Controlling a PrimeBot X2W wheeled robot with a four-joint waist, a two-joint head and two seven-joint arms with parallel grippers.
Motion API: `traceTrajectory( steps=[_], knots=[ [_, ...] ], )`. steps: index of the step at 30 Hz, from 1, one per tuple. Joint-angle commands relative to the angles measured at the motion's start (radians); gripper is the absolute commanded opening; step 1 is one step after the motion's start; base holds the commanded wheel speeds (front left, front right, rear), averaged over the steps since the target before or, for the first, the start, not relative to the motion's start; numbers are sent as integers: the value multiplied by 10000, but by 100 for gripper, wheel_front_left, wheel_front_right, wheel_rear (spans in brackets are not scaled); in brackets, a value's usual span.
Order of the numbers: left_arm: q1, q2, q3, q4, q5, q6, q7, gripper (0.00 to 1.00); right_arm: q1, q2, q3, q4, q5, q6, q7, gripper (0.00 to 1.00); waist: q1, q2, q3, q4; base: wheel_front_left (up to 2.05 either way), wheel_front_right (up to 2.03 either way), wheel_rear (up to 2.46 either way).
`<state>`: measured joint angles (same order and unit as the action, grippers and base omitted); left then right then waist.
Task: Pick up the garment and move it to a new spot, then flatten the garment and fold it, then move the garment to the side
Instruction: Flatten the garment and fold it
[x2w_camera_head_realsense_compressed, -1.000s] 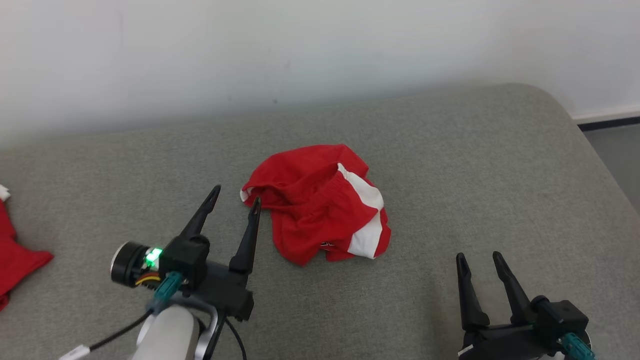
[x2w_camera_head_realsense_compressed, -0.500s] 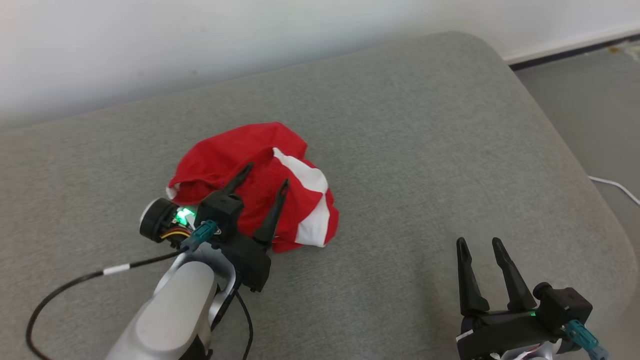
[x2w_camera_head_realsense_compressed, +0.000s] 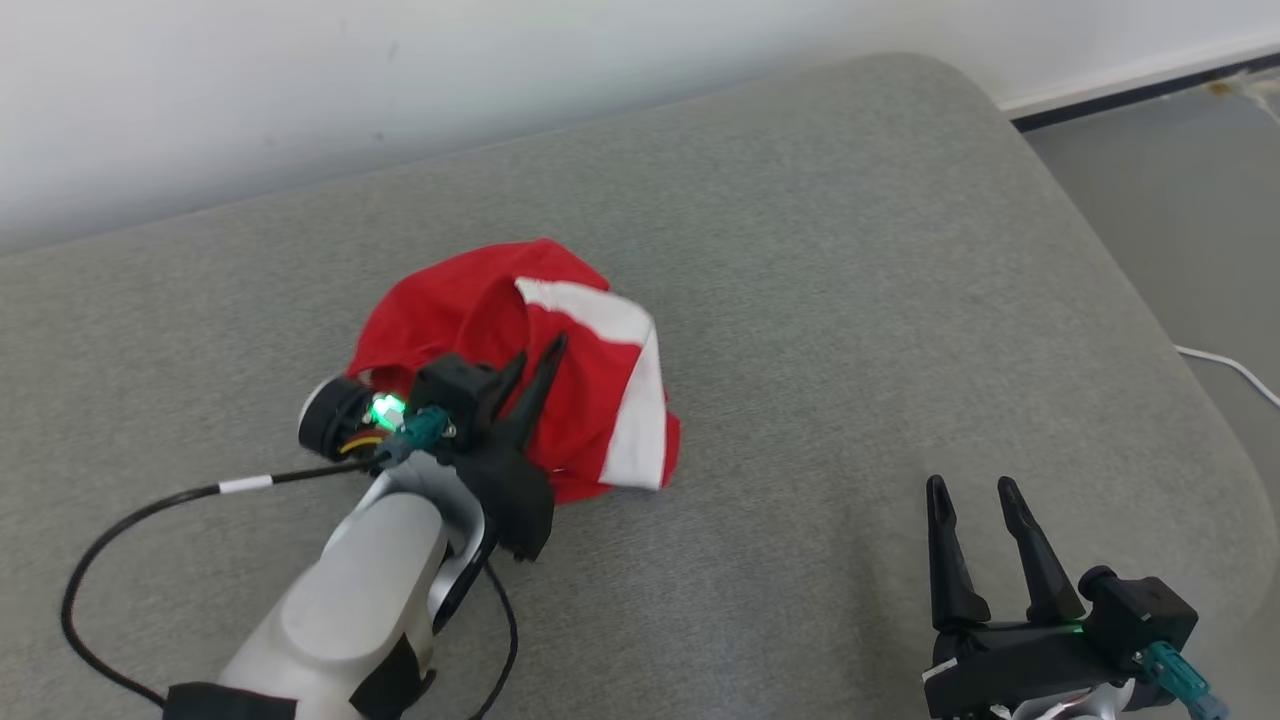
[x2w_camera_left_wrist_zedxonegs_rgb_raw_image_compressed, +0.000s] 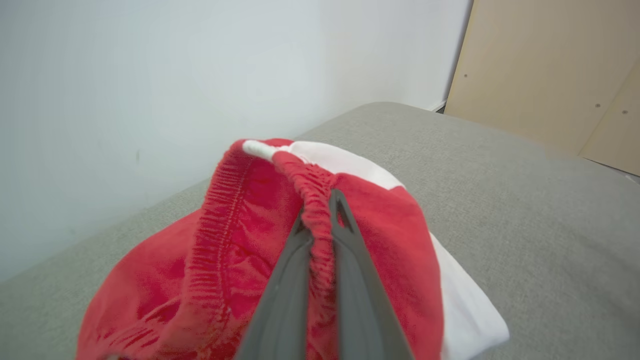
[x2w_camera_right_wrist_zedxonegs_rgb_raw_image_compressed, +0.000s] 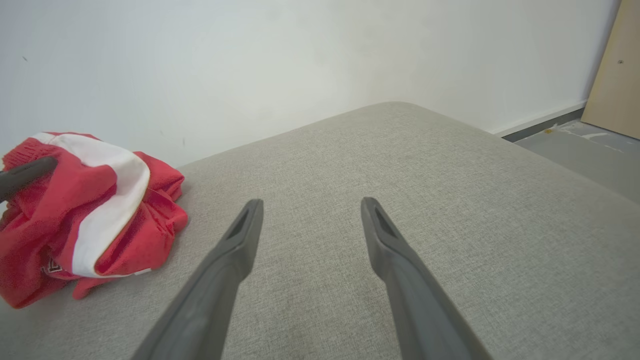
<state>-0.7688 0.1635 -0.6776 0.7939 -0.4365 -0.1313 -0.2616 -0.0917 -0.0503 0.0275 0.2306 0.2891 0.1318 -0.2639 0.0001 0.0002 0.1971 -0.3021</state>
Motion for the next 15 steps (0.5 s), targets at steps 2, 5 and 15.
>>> traceTrajectory(
  steps=[2, 5, 15],
  knots=[
    [-102, 8, 227, -409, -69, 15, -35, 0, 95, 0, -32, -28, -138, -22, -8, 100, -1, -2, -81, 409, 0, 0, 0],
    [311, 28, 686, -1225, -47, 29, -36, 0, 124, 1, -116, -57, -239, -22, -8, 100, -1, -2, -130, 885, 0, 0, 0],
    [3029, 697, 1796, -3582, 365, 135, -39, 0, 212, -2, -200, -66, -504, -22, -9, 100, -1, -2, -279, 2599, 0, 0, 0]
  ],
)
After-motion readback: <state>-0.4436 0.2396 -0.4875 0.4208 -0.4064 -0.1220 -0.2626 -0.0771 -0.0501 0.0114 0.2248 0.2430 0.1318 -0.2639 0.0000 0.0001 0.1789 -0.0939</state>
